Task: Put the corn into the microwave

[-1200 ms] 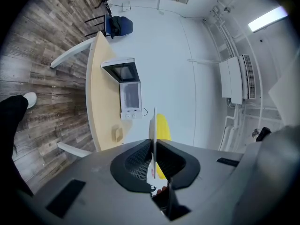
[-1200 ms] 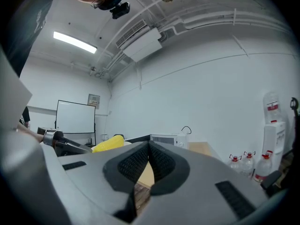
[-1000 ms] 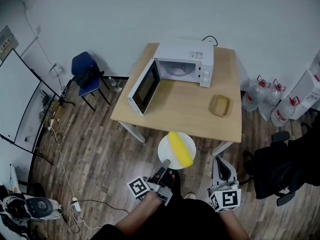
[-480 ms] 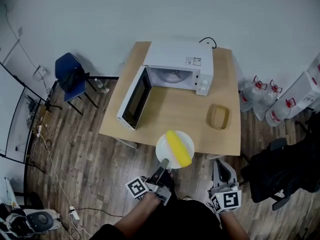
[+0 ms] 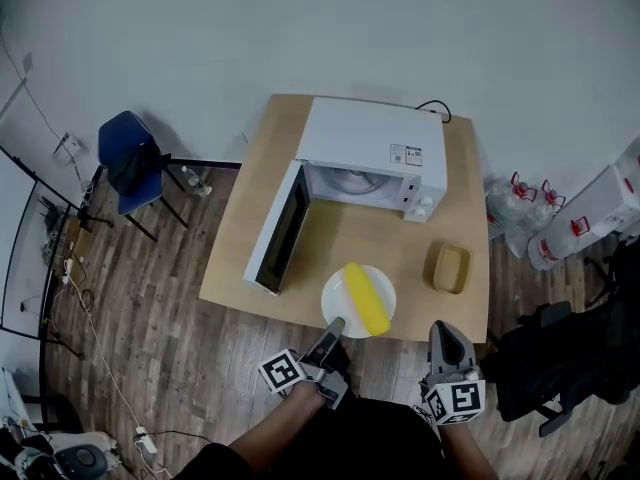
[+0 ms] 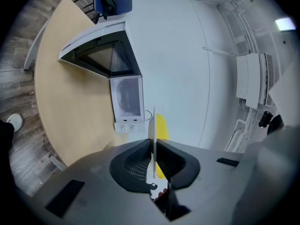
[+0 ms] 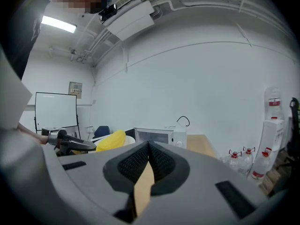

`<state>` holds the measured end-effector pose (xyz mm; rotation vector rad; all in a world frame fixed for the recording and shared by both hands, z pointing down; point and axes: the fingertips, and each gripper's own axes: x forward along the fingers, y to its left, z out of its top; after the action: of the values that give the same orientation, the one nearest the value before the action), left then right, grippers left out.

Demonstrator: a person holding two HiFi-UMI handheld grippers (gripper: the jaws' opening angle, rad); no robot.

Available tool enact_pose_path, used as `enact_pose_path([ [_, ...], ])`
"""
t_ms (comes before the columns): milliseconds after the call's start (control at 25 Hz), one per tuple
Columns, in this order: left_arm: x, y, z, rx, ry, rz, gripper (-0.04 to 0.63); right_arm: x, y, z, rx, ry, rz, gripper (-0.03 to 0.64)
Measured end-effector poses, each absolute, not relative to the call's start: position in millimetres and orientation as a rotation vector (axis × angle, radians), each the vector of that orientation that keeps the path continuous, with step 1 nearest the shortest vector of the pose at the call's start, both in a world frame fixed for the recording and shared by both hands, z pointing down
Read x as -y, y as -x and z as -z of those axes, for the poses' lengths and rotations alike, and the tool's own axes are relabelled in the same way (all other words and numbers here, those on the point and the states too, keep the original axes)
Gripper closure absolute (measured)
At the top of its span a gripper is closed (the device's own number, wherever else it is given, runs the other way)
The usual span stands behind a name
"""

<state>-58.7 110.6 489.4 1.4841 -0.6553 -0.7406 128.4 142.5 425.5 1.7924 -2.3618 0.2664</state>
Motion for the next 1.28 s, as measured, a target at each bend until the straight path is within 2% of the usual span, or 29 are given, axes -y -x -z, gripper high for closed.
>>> enact_pose_path([
  [320,-46.4,79.2,-502.6,0.628,-1.465,0.715,0.572,-83.3,-105.1,-425.3,2.342,-1.845,-0.321,0.557],
  [1280,94.5,69.9,-566.0,0.757,-1.403,0.688,0.572,51.0,-99.2,-433.3,2.43,-1.744,-0.288,0.557],
])
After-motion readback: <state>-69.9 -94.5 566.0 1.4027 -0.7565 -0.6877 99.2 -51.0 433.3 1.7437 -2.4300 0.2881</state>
